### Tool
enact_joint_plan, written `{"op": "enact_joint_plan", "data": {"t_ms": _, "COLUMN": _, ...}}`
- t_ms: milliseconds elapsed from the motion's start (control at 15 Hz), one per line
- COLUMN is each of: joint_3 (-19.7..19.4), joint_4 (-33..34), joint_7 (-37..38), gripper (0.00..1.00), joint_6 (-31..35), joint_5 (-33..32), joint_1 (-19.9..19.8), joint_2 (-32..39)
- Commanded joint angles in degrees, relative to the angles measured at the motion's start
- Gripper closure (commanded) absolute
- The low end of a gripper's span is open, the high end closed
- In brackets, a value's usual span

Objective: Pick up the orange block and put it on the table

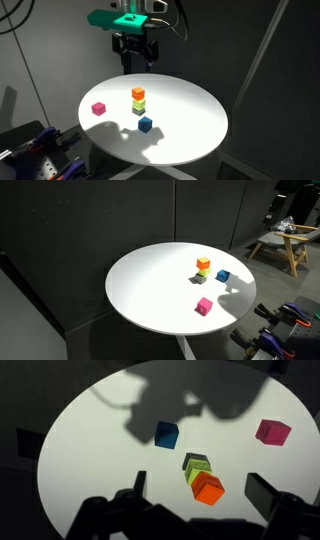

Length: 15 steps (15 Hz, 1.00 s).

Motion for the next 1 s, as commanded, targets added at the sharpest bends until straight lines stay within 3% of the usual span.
{"op": "enact_joint_plan", "data": {"t_ms": 0, "joint_3": 1.64, "joint_4": 0.15, "joint_7": -0.7, "gripper": 0.0, "joint_6": -0.12, "joint_5": 0.92, "joint_1": -1.8, "joint_2": 0.31}}
{"op": "enact_joint_plan", "data": {"t_ms": 400, "joint_3": 1.88, "joint_4": 0.07, "joint_7": -0.47, "gripper": 0.0, "joint_6": 0.1, "joint_5": 0.76, "joint_1": -1.92, "joint_2": 0.28}}
{"op": "enact_joint_plan", "data": {"t_ms": 933, "joint_3": 6.03, "joint_4": -0.52, "joint_7": 1.99, "gripper": 0.0, "joint_6": 2.43, "joint_5": -0.42, "joint_1": -2.01, "joint_2": 0.94}}
